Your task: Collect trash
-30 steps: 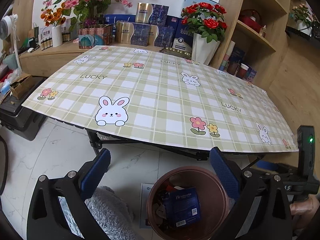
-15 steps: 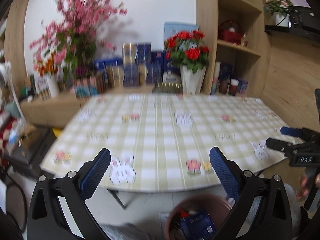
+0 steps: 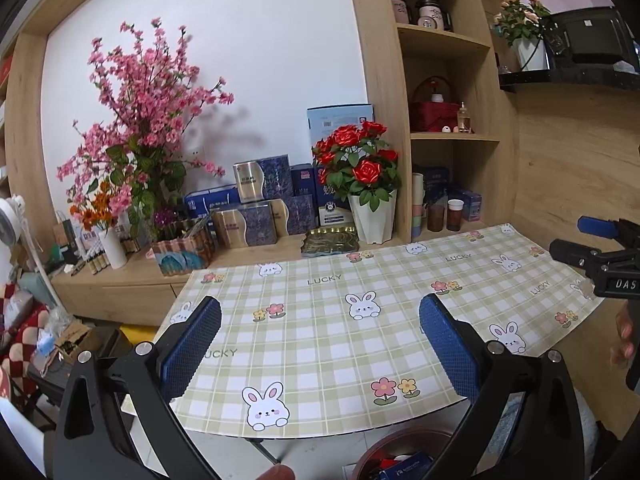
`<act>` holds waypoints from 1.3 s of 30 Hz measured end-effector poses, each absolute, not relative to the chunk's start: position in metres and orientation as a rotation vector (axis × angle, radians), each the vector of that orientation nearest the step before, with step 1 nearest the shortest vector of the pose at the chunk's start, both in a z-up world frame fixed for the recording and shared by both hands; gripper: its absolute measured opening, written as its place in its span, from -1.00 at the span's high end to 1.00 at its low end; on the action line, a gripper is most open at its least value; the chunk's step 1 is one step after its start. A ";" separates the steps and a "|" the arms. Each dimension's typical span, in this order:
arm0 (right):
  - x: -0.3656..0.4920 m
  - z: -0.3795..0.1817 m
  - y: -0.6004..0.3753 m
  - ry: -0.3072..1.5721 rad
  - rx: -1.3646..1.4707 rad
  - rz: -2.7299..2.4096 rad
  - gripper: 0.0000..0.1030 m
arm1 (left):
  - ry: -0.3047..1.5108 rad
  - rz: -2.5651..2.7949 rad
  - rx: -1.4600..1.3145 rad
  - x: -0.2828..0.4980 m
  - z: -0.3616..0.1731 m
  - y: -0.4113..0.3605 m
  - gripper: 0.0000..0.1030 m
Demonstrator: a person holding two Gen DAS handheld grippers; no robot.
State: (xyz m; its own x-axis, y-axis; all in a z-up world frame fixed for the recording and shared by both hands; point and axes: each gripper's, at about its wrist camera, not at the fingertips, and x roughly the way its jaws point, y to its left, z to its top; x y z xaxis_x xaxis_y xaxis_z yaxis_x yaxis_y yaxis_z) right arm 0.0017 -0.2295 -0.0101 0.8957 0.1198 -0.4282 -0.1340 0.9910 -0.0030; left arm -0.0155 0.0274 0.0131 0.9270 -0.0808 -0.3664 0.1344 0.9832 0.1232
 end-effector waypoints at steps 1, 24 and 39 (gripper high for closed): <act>0.000 -0.009 -0.230 0.439 -0.033 0.129 -0.89 | 0.368 -0.107 0.152 -0.017 0.014 0.026 -0.88; -0.003 -0.012 -0.228 0.450 -0.035 0.125 -0.89 | 0.389 -0.099 0.137 -0.017 0.013 0.030 -0.88; -0.002 -0.016 -0.226 0.467 -0.033 0.132 -0.89 | 0.392 -0.101 0.141 -0.017 0.012 0.032 -0.88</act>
State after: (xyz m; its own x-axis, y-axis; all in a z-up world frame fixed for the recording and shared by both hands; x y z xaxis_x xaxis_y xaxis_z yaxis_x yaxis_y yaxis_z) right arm -0.0015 -0.2257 -0.0159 0.8844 0.1197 -0.4512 -0.1349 0.9909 -0.0014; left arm -0.0175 0.0318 0.0121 0.9194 -0.0711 -0.3869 0.1253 0.9852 0.1167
